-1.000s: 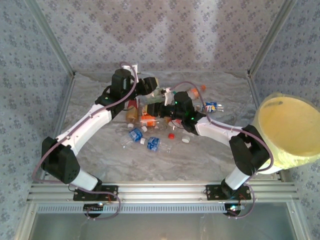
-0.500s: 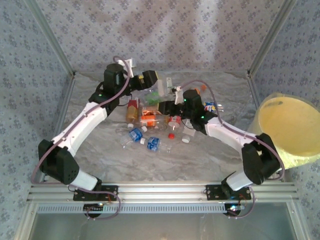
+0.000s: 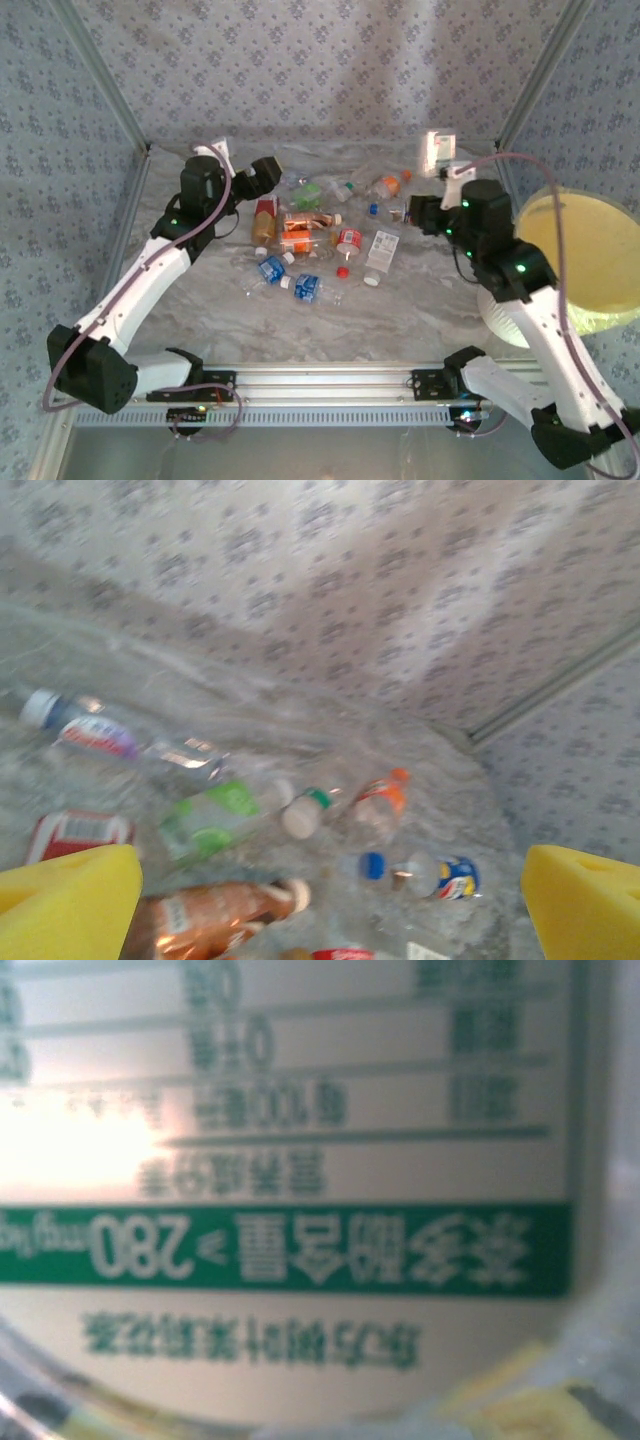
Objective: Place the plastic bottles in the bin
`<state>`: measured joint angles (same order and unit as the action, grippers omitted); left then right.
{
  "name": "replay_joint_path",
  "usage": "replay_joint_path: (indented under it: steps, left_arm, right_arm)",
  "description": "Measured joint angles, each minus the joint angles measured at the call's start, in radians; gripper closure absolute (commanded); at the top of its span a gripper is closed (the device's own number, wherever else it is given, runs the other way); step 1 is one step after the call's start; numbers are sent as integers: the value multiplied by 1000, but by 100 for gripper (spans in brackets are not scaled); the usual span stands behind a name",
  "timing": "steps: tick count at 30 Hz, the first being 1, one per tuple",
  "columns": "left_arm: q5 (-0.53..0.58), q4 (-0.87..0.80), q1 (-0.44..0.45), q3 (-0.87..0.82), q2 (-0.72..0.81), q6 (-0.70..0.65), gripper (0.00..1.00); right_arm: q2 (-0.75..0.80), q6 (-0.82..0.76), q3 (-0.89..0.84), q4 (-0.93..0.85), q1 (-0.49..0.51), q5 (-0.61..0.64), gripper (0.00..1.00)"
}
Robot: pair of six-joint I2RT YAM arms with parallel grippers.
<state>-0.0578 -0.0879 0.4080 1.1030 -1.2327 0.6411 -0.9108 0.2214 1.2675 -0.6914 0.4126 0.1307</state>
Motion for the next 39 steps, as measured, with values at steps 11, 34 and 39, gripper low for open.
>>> replay_joint_path:
  steps: [11,34,39]
  left_arm:
    - [3,-24,-23,-26,-32,34,2]
    - [-73,-77,-78,-11,-146,68,2]
    - [-74,-83,-81,-6,-163,68,2]
  right_arm:
    - [142,-127,135,-306,-192,512,68]
    - [-67,-64,-16,-279,-1032,-134,63]
    - [-77,-47,-16,-254,-1013,-215,61]
